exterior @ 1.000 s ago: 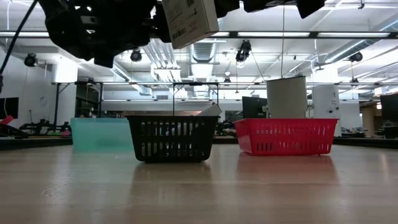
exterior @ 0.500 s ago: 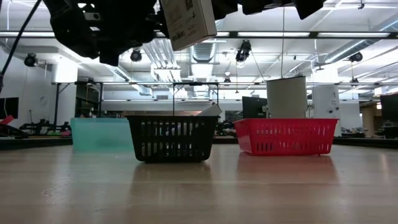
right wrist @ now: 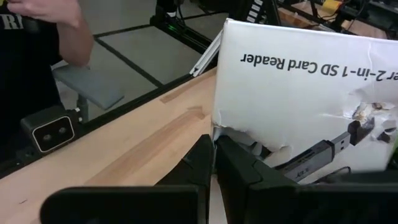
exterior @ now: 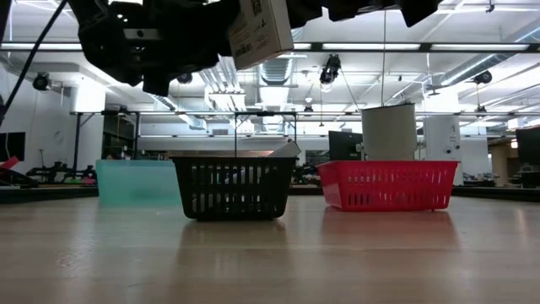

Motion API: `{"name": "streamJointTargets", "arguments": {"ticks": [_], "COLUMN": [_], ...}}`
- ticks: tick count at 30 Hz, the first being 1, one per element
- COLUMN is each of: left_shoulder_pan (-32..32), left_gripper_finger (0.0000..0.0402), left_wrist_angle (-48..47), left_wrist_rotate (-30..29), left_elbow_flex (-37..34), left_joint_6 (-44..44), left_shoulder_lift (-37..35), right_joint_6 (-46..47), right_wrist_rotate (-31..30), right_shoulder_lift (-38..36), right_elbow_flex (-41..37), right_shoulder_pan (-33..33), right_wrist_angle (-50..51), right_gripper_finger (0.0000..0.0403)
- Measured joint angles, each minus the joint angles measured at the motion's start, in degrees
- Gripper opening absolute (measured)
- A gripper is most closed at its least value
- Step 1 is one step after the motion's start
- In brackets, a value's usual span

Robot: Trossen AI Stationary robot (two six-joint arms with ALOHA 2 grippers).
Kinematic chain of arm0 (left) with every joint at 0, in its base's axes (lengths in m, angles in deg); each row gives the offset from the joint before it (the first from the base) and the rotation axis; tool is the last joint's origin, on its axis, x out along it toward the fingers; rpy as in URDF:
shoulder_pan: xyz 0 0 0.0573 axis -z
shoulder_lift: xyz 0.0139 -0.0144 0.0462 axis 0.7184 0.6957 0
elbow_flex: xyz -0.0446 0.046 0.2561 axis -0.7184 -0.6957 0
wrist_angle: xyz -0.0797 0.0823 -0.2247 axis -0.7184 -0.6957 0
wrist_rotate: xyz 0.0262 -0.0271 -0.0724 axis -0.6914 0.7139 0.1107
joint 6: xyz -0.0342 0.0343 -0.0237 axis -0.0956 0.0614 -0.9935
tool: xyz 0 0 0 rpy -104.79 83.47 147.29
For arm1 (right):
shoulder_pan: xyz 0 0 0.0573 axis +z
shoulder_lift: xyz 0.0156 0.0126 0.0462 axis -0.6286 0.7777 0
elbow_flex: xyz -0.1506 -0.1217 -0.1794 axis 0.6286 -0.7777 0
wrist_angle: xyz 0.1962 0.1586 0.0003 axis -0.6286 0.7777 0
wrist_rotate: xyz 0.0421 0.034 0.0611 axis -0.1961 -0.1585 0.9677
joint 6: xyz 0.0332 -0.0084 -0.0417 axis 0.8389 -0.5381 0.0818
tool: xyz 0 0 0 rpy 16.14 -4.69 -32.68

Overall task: Pick and place items into bin
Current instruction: Put the white card reader box into the black bin

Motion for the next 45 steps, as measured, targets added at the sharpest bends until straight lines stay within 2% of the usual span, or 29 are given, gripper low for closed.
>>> {"name": "streamJointTargets", "arguments": {"ticks": [3,5,11,15,24,29,32,37,40,45], "left_shoulder_pan": [0.0,0.0,0.0,-0.2,-0.1,-0.1,-0.1,-0.1,-0.1,0.0], "left_gripper_finger": [0.0032,0.0016,0.0021,0.0018,0.0017,0.0017,0.0016,0.0016,0.0016,0.0016], "left_wrist_angle": [-0.4,-0.6,-2.8,-9.0,-27.2,-33.8,-38.0,-49.4,-57.0,-72.1], "left_wrist_rotate": [0.7,0.9,0.4,-0.7,-8.5,-17.3,-23.4,-32.0,-34.1,-39.6], "left_elbow_flex": [0.0,0.0,-0.1,-0.1,0.0,0.3,0.4,2.4,6.3,14.6], "left_joint_6": [0.0,0.0,-0.3,-0.4,-2.2,-14.7,-23.6,-42.1,-53.2,-64.5], "left_shoulder_lift": [-0.2,-0.2,-0.7,-3.0,-11.8,-16.1,-18.0,-19.1,-18.9,-17.1], "right_joint_6": [0.0,0.1,1.8,1.9,6.5,8.6,10.5,12.3,12.0,12.6], "right_wrist_rotate": [0.0,0.0,-1.8,-6.7,-8.5,-10.8,-15.7,-23.5,-30.2,-44.0], "right_shoulder_lift": [0.0,0.0,-0.1,-0.2,-0.2,-0.1,-0.1,-0.9,-1.8,-3.8], "right_elbow_flex": [0.0,0.0,1.7,4.8,13.9,17.8,19.5,20.7,22.2,26.8], "right_shoulder_pan": [0.0,0.0,0.1,0.2,-0.1,-0.3,-0.3,-0.4,-0.6,-1.3], "right_wrist_angle": [0.0,0.0,5.1,14.5,37.6,48.1,53.0,54.3,57.0,62.4], "right_gripper_finger": [0.0009,0.0009,0.0024,0.0061,0.0136,0.0148,0.0147,0.0137,0.0131,0.0122]}}
